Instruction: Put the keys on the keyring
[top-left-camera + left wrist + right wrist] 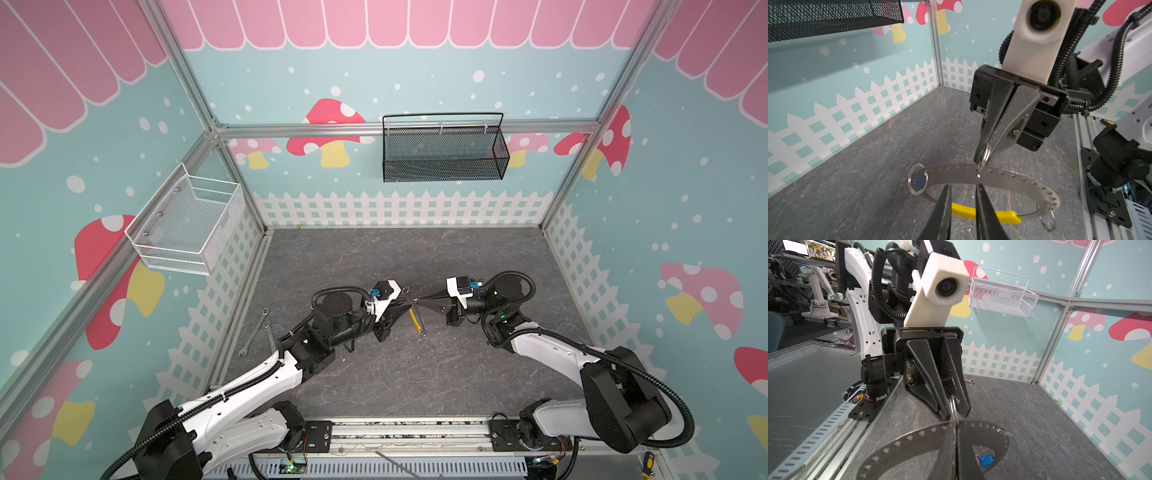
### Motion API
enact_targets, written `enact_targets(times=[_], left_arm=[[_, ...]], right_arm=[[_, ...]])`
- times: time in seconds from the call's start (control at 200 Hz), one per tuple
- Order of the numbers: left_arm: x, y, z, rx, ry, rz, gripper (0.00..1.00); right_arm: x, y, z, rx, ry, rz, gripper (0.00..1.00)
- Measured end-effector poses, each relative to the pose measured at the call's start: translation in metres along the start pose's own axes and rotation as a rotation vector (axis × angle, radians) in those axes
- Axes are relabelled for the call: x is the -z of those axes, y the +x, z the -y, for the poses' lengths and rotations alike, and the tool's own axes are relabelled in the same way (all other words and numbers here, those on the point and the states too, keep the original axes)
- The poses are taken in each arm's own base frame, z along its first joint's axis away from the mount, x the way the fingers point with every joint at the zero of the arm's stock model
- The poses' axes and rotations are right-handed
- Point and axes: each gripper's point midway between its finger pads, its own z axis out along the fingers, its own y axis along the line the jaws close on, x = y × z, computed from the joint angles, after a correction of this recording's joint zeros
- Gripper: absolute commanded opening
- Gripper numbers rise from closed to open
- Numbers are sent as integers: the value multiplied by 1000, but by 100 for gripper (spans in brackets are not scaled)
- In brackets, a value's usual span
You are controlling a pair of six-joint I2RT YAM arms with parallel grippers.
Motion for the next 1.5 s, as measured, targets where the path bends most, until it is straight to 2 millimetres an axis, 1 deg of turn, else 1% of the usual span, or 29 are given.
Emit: enact_targets(times=[0.115,0.275,0.405,0.515,0.68,0.966,1.186,1.346,1.421,1.501], left_arm=[[1,-3,0,-3,-2,36,22],[1,-1,1,-8,2,59,21],[2,-7,3,-26,9,105,21],[3,-7,5,-42,15,134,19],[-2,-4,9,-54,37,146,19],[-5,-13,13,-82,49,197,18],[-4,-17,14,-88,50,215,12],[-5,-18,14,-89,51,221,12],[-5,-19,14,-90,51,223,15],[-5,-19,14,-90,51,225,13]], right_arm=[[-1,-5,1,5,-8,9,1],[-2,-4,1,-12,-15,8,2],[-2,-5,1,-22,-19,8,2],[-2,-6,1,-27,-26,9,2],[-3,-5,-1,-36,-38,9,2],[-4,-6,-1,-41,-52,11,2],[-4,-6,-2,-41,-55,11,2],[-4,-7,-2,-39,-54,14,3],[-4,-8,-2,-39,-54,15,3],[-4,-8,-1,-37,-53,16,3]])
